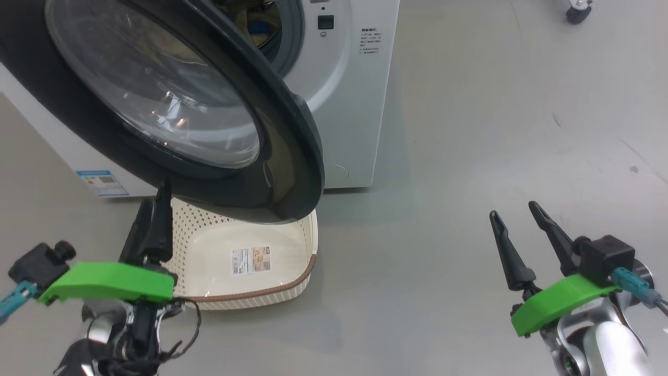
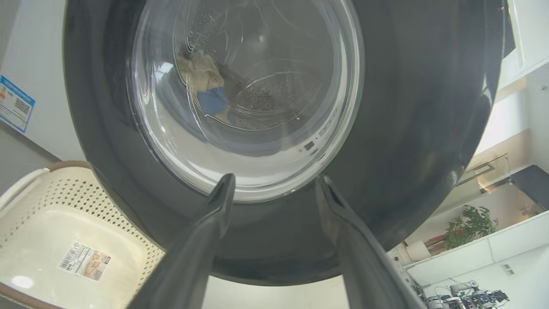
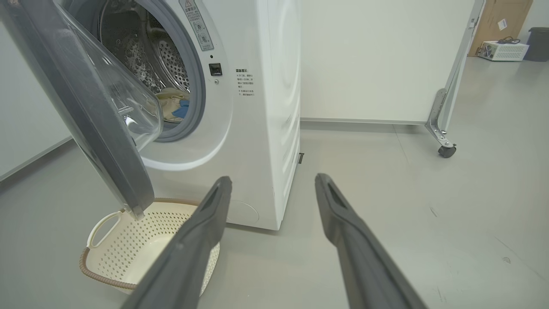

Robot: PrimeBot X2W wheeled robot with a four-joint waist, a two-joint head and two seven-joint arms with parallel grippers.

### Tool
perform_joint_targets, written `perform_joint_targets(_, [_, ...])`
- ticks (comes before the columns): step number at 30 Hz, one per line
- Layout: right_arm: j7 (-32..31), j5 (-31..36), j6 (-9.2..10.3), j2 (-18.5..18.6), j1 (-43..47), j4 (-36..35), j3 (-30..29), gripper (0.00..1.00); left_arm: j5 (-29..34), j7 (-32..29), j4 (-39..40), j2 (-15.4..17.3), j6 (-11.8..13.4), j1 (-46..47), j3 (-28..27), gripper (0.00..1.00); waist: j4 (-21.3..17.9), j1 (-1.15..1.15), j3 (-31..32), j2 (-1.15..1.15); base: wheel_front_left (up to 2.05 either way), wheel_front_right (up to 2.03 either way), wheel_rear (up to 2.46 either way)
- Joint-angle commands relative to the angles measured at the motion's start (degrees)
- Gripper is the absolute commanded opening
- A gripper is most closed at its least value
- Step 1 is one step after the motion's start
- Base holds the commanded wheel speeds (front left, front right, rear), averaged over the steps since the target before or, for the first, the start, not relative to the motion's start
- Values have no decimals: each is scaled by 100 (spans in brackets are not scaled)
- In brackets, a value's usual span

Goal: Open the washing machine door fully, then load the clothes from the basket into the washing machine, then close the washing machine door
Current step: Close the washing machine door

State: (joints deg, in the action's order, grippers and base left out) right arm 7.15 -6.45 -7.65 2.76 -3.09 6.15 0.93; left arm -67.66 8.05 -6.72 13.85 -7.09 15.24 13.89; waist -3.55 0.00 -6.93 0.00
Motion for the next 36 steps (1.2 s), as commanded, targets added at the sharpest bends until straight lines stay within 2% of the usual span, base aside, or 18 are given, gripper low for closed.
perform_joint_targets(1, [60,39,16,31,-155,-166,108,100,122,104,123,197,-40,126,-185,100,15,0,32,0,0,0,0])
perform_joint_targets(3, [56,49,16,38,-151,-156,119,100,537,278,-9,270,38,60,-76,100,24,0,77,0,0,0,0])
perform_joint_targets(10, [40,75,16,51,-93,-152,143,100,2207,637,-154,410,855,-130,186,100,45,0,199,0,0,0,0])
perform_joint_targets(14, [30,75,16,61,-14,-158,150,100,2897,680,-67,435,1265,-348,214,100,28,0,292,0,0,0,0])
perform_joint_targets(18, [0,93,16,58,111,-202,125,100,3429,691,139,460,1553,-618,213,100,22,0,363,0,0,0,0])
perform_joint_targets(26, [-107,117,16,49,376,-345,50,100,4050,694,562,452,1810,-1097,241,100,57,0,445,0,0,0,0])
perform_joint_targets(36, [-205,133,16,35,504,-446,58,100,4116,694,614,432,1863,-1273,237,100,59,0,518,0,0,0,0])
